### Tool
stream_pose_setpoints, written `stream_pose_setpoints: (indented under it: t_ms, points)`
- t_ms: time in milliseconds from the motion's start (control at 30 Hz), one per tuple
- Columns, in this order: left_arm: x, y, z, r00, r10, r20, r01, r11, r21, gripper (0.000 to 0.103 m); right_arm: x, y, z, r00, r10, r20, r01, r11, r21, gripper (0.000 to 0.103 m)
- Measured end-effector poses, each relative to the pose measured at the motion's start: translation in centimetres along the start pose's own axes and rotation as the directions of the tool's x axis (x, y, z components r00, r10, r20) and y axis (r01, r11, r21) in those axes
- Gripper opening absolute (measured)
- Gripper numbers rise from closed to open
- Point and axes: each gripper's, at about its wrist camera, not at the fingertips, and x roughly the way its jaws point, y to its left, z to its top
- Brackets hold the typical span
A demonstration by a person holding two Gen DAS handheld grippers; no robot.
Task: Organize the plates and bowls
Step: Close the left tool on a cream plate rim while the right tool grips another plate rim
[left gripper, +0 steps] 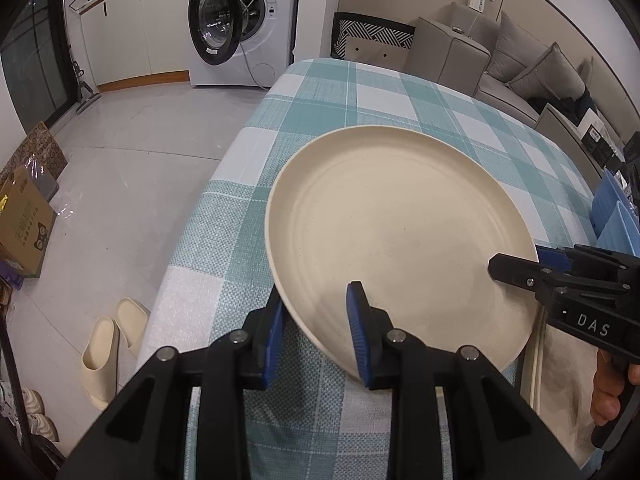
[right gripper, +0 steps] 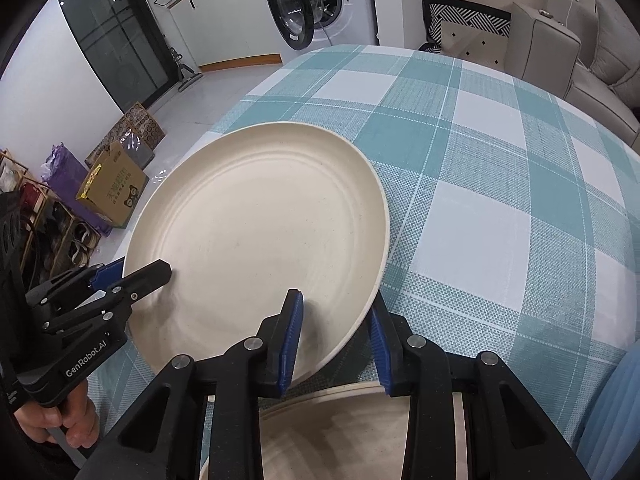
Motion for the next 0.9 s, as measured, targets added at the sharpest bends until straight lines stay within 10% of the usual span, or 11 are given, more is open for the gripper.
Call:
stream_pose_setpoints:
  t_ms: [900]
  points:
    - [-1.9, -0.7, 0.2, 0.999, -0.006, 0.037, 0.006, 1.000, 0.003, 0.028, -1.9, -0.5, -0.7, 0.998, -0.024, 0.066, 0.022, 1.000, 0.021, 0.024]
